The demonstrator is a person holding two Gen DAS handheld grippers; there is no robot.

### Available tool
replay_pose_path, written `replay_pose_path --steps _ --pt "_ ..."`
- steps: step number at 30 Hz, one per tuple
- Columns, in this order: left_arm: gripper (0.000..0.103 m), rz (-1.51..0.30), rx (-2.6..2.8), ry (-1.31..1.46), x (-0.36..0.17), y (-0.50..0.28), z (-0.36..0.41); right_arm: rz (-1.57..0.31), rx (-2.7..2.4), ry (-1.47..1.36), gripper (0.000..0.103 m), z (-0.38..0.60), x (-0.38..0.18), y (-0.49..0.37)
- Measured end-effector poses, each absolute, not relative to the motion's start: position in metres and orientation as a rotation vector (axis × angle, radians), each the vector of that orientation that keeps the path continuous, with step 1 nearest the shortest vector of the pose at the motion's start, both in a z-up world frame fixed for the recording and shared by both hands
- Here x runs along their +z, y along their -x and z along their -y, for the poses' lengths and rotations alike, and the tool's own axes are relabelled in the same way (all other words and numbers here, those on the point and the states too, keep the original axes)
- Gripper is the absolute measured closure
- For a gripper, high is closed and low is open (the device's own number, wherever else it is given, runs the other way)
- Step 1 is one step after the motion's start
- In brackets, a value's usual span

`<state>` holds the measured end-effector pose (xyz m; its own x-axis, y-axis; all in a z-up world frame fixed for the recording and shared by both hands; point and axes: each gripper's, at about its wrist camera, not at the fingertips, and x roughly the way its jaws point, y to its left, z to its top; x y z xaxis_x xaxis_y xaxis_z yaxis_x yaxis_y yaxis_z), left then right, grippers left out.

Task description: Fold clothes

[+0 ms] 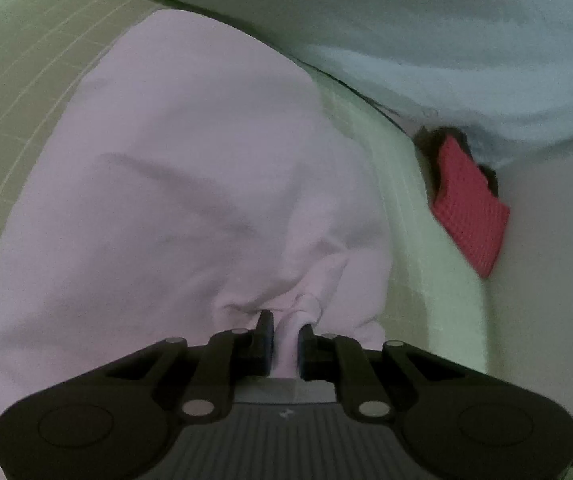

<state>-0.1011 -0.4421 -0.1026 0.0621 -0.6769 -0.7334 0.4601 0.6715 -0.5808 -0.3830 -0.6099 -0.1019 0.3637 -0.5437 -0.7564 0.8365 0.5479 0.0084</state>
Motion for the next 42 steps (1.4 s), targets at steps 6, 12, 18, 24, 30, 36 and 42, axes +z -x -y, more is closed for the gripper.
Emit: replay_pose_path --steps 6,12,18,24,30,36,42 --pt "0.024 -1.18 -0.923 0.217 -0.083 0.118 0.442 -0.766 -0.883 -0.456 0.0 0.608 -0.105 0.376" --pt "0.013 -1.081 -0.941 0.145 -0.049 0.126 0.414 -0.736 -0.787 -0.451 0.0 0.598 -0.099 0.338" --pt "0.01 -0.995 -0.74 0.118 -0.032 0.097 0.36 -0.687 -0.622 -0.471 0.0 0.587 -0.083 0.273" --pt "0.009 -1.028 -0.585 0.064 -0.046 0.07 0.337 -0.654 -0.505 -0.556 0.014 0.577 -0.072 0.206" --pt "0.009 -1.069 -0.552 0.04 -0.06 0.055 0.335 -0.716 -0.405 -0.565 0.044 0.566 -0.088 0.15" --pt "0.009 -1.069 -0.553 0.039 -0.061 0.042 0.33 -0.755 -0.33 -0.539 0.083 0.561 -0.099 0.127" --pt "0.009 -0.984 -0.602 -0.023 -0.047 0.038 0.345 -0.637 -0.275 -0.456 0.098 0.56 -0.055 0.137"
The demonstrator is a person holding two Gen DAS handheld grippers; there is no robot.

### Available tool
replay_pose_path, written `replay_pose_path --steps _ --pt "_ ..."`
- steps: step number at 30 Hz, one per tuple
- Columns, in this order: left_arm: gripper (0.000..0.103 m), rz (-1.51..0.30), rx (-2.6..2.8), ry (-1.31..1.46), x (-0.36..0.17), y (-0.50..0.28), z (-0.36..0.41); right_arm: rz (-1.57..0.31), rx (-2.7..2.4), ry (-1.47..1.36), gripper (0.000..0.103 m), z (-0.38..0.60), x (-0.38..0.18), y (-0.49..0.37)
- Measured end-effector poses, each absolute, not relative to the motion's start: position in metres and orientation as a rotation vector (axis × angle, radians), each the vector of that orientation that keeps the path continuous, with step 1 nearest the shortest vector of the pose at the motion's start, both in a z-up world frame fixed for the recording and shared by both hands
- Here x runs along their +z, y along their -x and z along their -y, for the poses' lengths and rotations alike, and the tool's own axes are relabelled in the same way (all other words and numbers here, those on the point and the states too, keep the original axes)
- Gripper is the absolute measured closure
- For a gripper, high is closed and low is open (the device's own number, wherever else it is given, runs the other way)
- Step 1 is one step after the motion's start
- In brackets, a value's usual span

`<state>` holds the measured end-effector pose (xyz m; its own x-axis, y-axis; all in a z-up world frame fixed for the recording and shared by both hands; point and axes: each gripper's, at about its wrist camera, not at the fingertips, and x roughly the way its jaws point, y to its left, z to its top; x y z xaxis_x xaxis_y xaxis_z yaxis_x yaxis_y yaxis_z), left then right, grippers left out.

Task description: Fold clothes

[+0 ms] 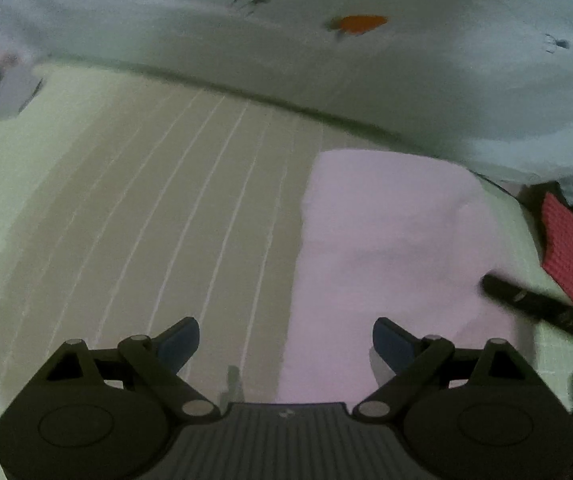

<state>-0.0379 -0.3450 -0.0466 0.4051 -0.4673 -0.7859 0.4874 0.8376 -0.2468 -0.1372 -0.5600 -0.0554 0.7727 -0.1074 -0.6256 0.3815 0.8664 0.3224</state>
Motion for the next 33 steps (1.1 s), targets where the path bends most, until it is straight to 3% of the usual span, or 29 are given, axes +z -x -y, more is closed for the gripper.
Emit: replay_pose_path --steps 5,8,9,11,13,16,18,25,30,31,33 --pt "0.006 -0.897 -0.716 -0.075 -0.03 0.051 0.368 -0.49 -0.321 -0.351 0.098 0.557 0.002 0.175" --pt "0.005 -0.913 -0.764 -0.107 -0.039 0.059 0.383 -0.529 -0.462 -0.359 0.096 0.579 -0.018 0.197" --pt "0.005 -0.931 -0.773 -0.113 -0.043 0.06 0.387 -0.574 -0.529 -0.389 0.087 0.589 -0.034 0.202" --pt "0.005 -0.986 -0.799 -0.113 -0.056 0.061 0.393 -0.654 -0.605 -0.498 0.083 0.607 -0.063 0.212" --pt "0.005 -1.046 -0.813 -0.118 -0.068 0.061 0.399 -0.678 -0.638 -0.607 0.052 0.619 -0.082 0.223" --pt "0.005 -1.09 -0.804 -0.135 -0.082 0.059 0.404 -0.687 -0.623 -0.685 0.04 0.623 -0.09 0.227" --pt "0.005 -1.114 -0.818 -0.119 -0.087 0.056 0.407 -0.719 -0.592 -0.638 0.016 0.621 -0.092 0.221" --pt "0.004 -1.183 -0.869 -0.052 -0.103 0.043 0.419 -0.783 -0.619 -0.68 0.003 0.629 -0.115 0.206" --pt "0.005 -1.26 -0.87 0.08 -0.116 0.031 0.425 -0.78 -0.598 -0.819 0.004 0.637 -0.128 0.195" --pt "0.007 -1.273 -0.879 0.101 -0.118 0.03 0.425 -0.77 -0.589 -0.859 0.007 0.638 -0.13 0.196" --pt "0.023 -1.27 -0.906 0.125 -0.118 0.03 0.425 -0.739 -0.588 -0.925 0.015 0.638 -0.134 0.198"
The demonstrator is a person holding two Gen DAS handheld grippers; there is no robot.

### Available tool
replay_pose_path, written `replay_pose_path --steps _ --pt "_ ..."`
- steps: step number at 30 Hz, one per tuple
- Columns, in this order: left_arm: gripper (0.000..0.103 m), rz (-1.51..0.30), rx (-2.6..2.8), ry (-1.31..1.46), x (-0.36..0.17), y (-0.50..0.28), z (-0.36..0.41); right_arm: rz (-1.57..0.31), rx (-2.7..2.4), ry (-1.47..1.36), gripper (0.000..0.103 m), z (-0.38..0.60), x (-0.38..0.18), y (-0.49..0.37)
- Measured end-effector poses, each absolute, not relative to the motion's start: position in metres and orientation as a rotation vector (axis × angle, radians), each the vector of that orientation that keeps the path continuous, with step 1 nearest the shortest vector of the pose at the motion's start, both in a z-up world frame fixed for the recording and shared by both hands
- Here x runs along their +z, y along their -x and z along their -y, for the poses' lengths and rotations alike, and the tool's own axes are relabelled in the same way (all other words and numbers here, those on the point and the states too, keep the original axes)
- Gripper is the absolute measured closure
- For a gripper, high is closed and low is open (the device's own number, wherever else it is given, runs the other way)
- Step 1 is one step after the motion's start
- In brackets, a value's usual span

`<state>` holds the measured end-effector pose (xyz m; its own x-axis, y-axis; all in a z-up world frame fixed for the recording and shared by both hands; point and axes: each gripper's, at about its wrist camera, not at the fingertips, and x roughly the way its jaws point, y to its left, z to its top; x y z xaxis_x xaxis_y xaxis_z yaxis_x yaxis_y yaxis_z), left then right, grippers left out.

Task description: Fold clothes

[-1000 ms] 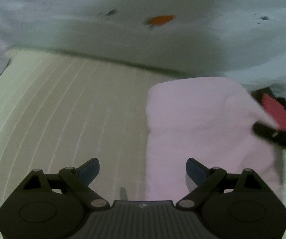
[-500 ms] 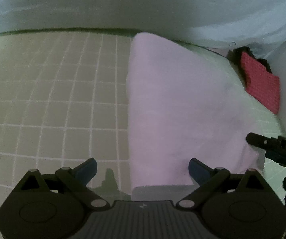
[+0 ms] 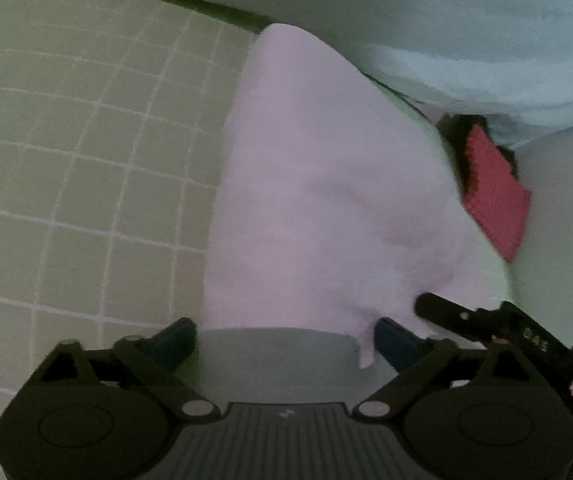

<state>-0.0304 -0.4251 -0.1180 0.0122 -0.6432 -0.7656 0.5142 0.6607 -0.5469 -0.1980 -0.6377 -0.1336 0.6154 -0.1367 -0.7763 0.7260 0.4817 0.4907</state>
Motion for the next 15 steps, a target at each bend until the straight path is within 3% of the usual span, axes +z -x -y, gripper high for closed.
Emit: replay_pose_path --steps 1,2,4,8,15 --pt "0.029 -1.255 -0.908 0.115 -0.115 0.033 0.427 -0.723 -0.586 -0.945 0.031 0.637 -0.133 0.2" --pt "0.04 -1.24 -0.91 0.104 -0.112 0.036 0.428 -0.708 -0.583 -0.961 0.039 0.637 -0.131 0.205" --pt "0.053 -1.204 -0.919 0.077 -0.104 0.043 0.432 -0.676 -0.577 -0.994 0.072 0.637 -0.127 0.213" --pt "0.068 -1.11 -0.978 0.01 -0.078 0.063 0.449 -0.569 -0.584 -1.094 0.083 0.636 -0.11 0.233" --pt "0.07 -1.028 -1.138 0.022 -0.043 0.095 0.515 -0.432 -0.699 -1.07 0.085 0.66 -0.061 0.274"
